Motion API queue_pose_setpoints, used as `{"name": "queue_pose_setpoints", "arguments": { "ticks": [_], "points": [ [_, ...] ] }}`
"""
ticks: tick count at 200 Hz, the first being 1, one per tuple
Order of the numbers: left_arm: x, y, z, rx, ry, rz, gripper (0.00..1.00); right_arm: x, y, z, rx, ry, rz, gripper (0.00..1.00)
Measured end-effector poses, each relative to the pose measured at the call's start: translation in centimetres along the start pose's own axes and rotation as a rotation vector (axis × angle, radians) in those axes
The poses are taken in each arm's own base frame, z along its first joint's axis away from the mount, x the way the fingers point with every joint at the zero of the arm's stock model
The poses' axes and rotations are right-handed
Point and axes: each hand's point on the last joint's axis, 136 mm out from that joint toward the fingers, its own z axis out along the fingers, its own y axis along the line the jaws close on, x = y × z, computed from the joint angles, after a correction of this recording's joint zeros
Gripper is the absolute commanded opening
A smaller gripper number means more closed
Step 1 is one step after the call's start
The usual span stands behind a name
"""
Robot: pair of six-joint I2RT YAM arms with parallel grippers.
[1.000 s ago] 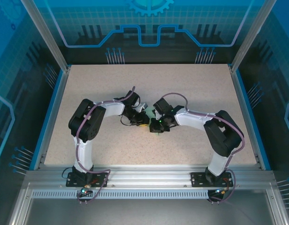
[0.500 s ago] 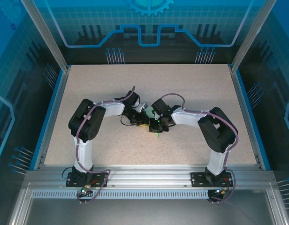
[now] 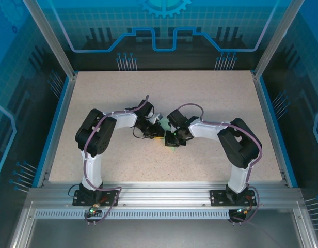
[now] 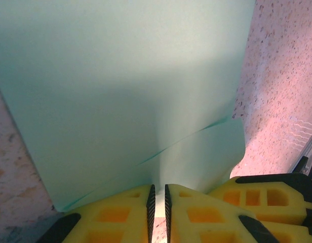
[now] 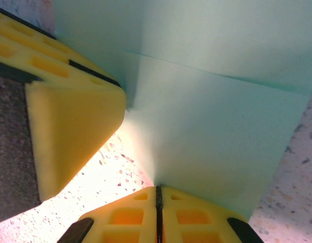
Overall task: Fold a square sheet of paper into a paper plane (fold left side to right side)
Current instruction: Third fold the triangle at the center of the table.
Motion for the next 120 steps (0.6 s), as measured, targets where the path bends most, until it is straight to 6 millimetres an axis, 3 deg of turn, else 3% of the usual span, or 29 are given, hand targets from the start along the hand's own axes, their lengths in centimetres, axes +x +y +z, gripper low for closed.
{"name": "queue_pose_setpoints", "arguments": {
  "ticks": [58, 120],
  "points": [
    [0.0, 0.0, 0.0, -0.001, 0.001, -0.001, 0.18, 0.4, -0.2, 0.0, -0.003, 0.007, 0.005, 0.10],
    [-0.1, 0.0, -0.1, -0.004, 0.005, -0.007, 0.18, 2.7, -1.1, -0.5, -0.020, 0.060, 0.014, 0.11]
  ]
}}
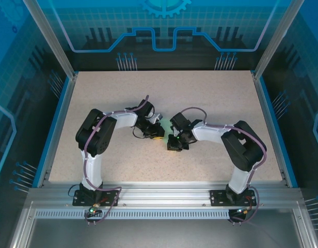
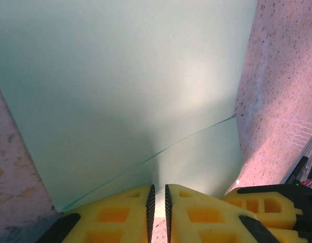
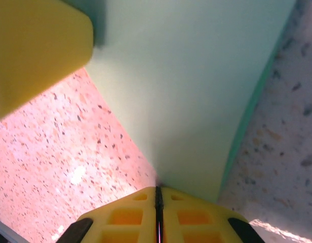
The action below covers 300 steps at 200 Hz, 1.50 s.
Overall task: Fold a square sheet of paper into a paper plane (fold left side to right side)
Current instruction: Third fold the triangle at the center of the table.
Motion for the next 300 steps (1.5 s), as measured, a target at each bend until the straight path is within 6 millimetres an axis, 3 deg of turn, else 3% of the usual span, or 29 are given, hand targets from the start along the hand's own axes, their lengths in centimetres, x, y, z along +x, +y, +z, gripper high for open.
{"name": "queue_pose_setpoints", "arguments": {
  "ticks": [81, 108, 135, 175, 226, 243, 271, 300],
  "points": [
    [0.0, 0.0, 0.0, -0.003, 0.006, -0.005, 0.18, 2.5, -2.2, -1.5, -0.008, 0.026, 0.022, 0.13],
    [0.0, 0.0, 0.0, -0.003, 0.006, -0.006, 0.18, 2.2, -0.9, -3.1, -0.049, -0.006, -0.016, 0.13],
    [0.0, 0.0, 0.0, -0.002, 0.007, -0.006, 0.18, 0.6, 0.8, -3.9, -0.084, -0.048, -0.048, 0.13],
    [0.0, 0.0, 0.0, -0.001, 0.007, -0.006, 0.18, -1.4, 1.4, -2.1, -0.074, -0.048, -0.049, 0.12],
    [-0.1, -0.3, -0.1, 0.007, 0.004, -0.001, 0.24, -1.1, -0.2, -0.3, -0.016, -0.007, -0.022, 0.10],
    [-0.1, -0.4, -0.3, 0.004, -0.006, 0.004, 0.26, -0.9, -0.3, -0.2, -0.013, -0.005, -0.017, 0.01],
    [0.4, -0.9, -1.6, -0.005, -0.039, 0.026, 0.24, -1.0, -0.4, -0.2, -0.014, -0.006, -0.017, 0.00],
    [0.9, -2.6, -3.1, 0.031, -0.080, 0.081, 0.20, -1.0, -0.4, -0.2, -0.015, -0.006, -0.017, 0.00]
  ]
}}
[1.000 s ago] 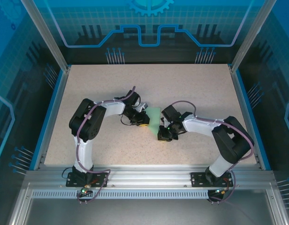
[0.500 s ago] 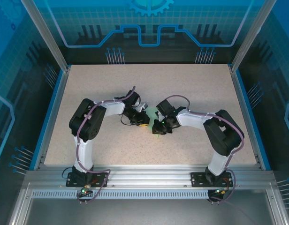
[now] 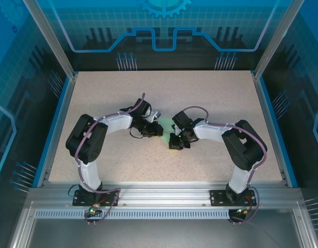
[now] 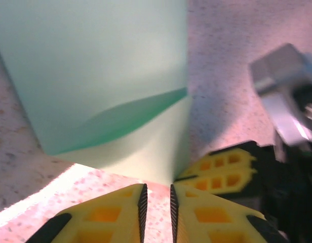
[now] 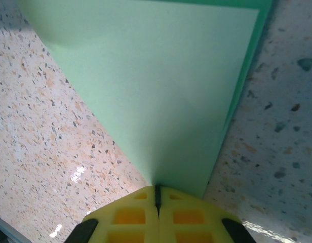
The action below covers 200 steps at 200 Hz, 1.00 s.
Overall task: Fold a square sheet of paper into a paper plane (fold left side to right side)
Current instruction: Third fold the triangle at the center of the table.
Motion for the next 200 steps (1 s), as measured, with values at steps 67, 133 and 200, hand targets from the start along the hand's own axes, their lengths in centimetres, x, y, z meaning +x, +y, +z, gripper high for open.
{"name": "queue_pose_setpoints", "arguments": {
  "ticks": [67, 133, 200],
  "points": [
    [2.3, -1.8, 2.4, 0.065, 0.075, 0.049, 0.16, 0.0, 0.0, 0.0, 0.001, 0.000, 0.000, 0.00],
    [2.9, 0.3, 4.2, 0.027, 0.115, 0.030, 0.15, 0.0, 0.0, 0.0, 0.001, 0.000, 0.000, 0.00],
    [1.7, 1.0, 4.1, -0.035, 0.075, 0.037, 0.15, 0.1, -0.1, 0.0, 0.006, 0.002, -0.014, 0.00]
  ]
}}
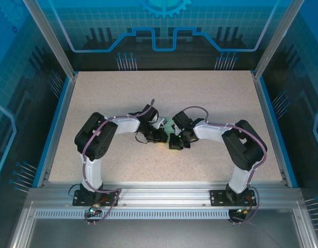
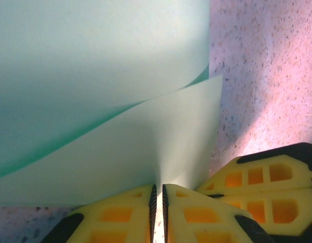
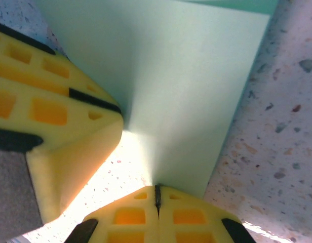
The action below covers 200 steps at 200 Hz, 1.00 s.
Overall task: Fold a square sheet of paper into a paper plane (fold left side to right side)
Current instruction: Third fold the triangle at the center of the table.
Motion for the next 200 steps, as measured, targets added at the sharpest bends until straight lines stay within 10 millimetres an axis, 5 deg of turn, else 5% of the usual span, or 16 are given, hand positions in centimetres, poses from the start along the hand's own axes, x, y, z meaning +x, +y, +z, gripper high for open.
{"name": "queue_pose_setpoints", "arguments": {
  "ticks": [79, 163, 200],
  "points": [
    [-1.1, 1.7, -1.1, -0.038, -0.034, -0.026, 0.15, 0.1, -0.4, -0.1, -0.006, -0.013, -0.017, 0.00],
    [-4.6, 5.9, -4.6, -0.126, -0.133, -0.095, 0.19, 1.4, -1.8, -0.9, 0.018, -0.007, -0.026, 0.00],
    [-4.7, 5.9, -5.4, -0.136, -0.157, -0.100, 0.31, 1.3, -1.7, -1.4, 0.011, -0.027, -0.077, 0.28]
  ]
}}
